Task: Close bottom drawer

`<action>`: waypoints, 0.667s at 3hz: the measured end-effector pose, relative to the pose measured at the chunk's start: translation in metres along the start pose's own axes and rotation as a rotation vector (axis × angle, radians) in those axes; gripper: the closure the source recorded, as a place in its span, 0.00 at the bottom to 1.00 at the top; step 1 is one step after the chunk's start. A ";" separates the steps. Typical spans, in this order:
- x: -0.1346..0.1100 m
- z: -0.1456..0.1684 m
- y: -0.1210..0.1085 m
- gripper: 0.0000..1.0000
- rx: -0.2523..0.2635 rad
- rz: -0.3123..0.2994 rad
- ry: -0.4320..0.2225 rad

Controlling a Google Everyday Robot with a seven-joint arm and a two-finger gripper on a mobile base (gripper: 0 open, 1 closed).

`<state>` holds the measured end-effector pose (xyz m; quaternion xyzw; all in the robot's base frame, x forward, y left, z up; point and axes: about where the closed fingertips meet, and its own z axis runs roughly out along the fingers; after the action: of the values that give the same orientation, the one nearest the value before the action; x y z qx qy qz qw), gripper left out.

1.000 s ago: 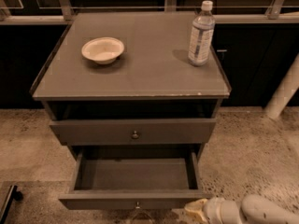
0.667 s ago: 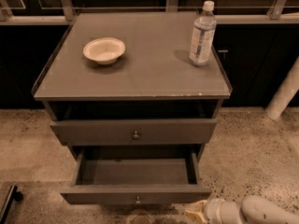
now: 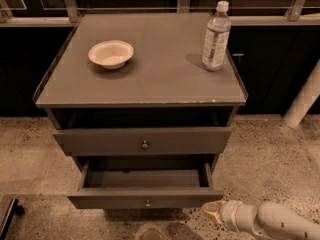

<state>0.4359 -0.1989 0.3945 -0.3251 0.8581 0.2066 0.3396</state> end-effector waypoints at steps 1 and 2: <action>-0.026 -0.003 -0.031 1.00 0.102 -0.044 -0.033; -0.027 -0.003 -0.042 1.00 0.144 -0.043 -0.035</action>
Offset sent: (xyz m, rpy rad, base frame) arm 0.0240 -0.0087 0.0107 -0.0370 -0.0623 -0.0325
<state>0.4791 -0.2186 0.4101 -0.3144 0.8575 0.1428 0.3813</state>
